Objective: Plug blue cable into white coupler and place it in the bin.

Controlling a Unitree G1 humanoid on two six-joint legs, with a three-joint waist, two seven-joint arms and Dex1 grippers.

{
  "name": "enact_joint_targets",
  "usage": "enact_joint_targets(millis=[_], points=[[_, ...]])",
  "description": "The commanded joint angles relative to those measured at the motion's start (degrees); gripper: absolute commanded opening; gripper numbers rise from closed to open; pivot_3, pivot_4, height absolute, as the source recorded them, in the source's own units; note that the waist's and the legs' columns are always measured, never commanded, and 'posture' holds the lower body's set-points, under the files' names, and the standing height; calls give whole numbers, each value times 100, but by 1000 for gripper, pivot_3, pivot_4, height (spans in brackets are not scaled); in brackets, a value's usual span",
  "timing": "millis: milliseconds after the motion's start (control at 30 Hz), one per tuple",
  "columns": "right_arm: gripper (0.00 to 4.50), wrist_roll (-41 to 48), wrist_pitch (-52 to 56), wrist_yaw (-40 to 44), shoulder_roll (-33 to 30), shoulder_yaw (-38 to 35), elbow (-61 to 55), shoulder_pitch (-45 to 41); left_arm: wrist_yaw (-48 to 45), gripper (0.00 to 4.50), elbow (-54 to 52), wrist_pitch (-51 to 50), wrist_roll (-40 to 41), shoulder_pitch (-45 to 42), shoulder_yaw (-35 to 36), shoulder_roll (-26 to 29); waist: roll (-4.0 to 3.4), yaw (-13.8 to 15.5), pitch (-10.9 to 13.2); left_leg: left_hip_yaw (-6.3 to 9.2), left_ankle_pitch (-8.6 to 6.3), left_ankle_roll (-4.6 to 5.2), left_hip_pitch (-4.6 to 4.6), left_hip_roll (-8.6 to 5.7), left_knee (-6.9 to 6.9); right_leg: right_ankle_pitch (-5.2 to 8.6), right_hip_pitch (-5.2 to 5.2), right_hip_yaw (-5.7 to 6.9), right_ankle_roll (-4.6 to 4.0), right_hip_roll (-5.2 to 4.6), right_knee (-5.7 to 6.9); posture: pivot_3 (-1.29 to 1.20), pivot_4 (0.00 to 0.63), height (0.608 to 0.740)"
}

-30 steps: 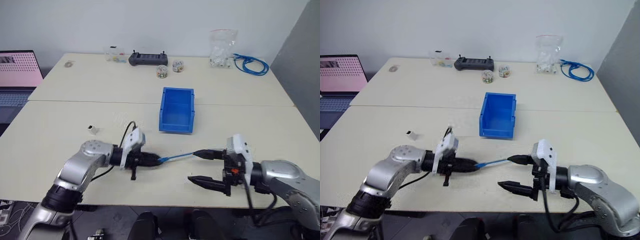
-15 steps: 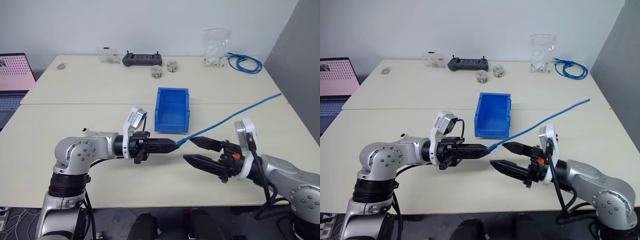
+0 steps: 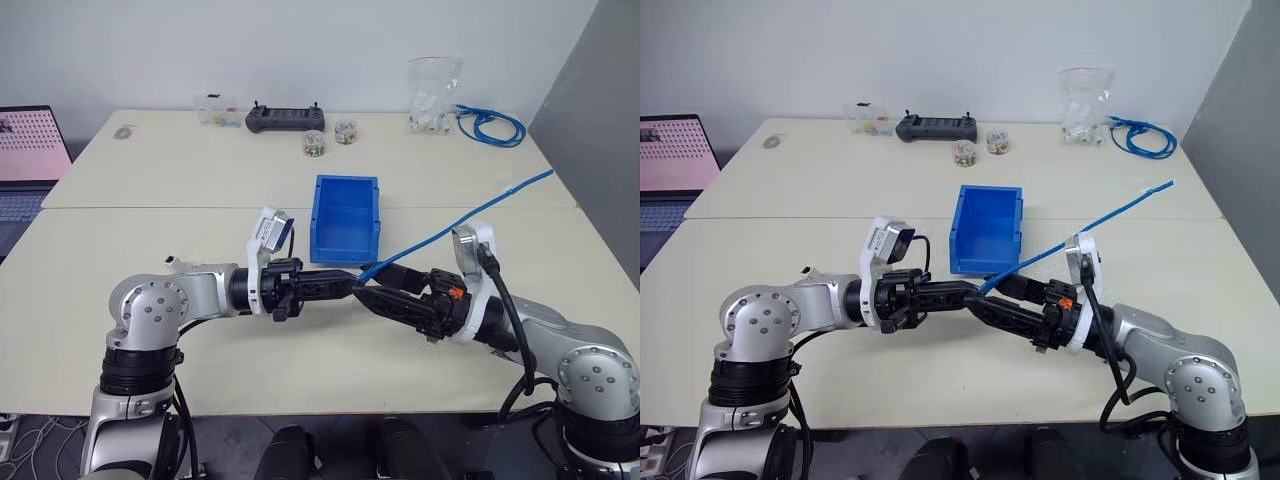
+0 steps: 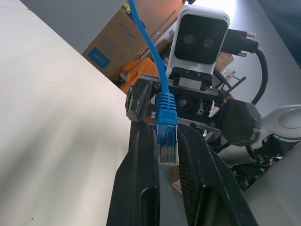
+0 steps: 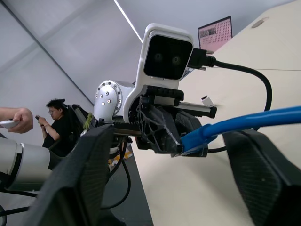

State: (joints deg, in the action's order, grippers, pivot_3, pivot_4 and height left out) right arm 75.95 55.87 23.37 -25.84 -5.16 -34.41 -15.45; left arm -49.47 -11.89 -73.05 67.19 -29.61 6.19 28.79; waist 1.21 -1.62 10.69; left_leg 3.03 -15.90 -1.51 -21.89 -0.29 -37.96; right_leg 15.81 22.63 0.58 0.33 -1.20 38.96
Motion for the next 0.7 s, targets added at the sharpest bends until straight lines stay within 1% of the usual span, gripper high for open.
enact_joint_targets(millis=[33, 167, 400, 433, 700], points=[[2738, 291, -127, 56, -70, -21, -32, -118, -9, 248, -219, 100, 156, 26, 96, 63, 0, 0, 0, 0, 0, 0, 0, 0, 0, 0, 0, -1, 0, 0, 0, 0, 150, 740], [1760, 426, -123, 59, -118, -7, -1, -142, -45, 248, -229, 151, 118, 94, 68, 114, 0, 1, 0, 0, 0, 0, 0, 0, 0, 0, 0, 0, 0, 0, 0, 0, 150, 740], [200, 488, -92, 122, -236, 46, 8, -166, -63, 248, -217, 259, 87, 139, 69, 99, 0, 1, 0, -1, 0, 0, 0, 0, 1, 0, 0, -1, 0, 0, -1, 0, 150, 740], [108, 482, -92, 133, -246, 57, 3, -167, -64, 248, -214, 276, 83, 141, 72, 96, 0, 0, 0, -1, 0, 0, -1, 0, 1, 0, 1, -1, 0, 0, -1, 0, 150, 740], [106, 461, -109, 141, -250, 158, 12, -168, -69, 248, -232, 441, -9, 255, 75, 128, 0, -1, 0, -2, 0, 0, 0, 0, 2, 0, 1, -1, 0, 0, -2, 0, 150, 740]])
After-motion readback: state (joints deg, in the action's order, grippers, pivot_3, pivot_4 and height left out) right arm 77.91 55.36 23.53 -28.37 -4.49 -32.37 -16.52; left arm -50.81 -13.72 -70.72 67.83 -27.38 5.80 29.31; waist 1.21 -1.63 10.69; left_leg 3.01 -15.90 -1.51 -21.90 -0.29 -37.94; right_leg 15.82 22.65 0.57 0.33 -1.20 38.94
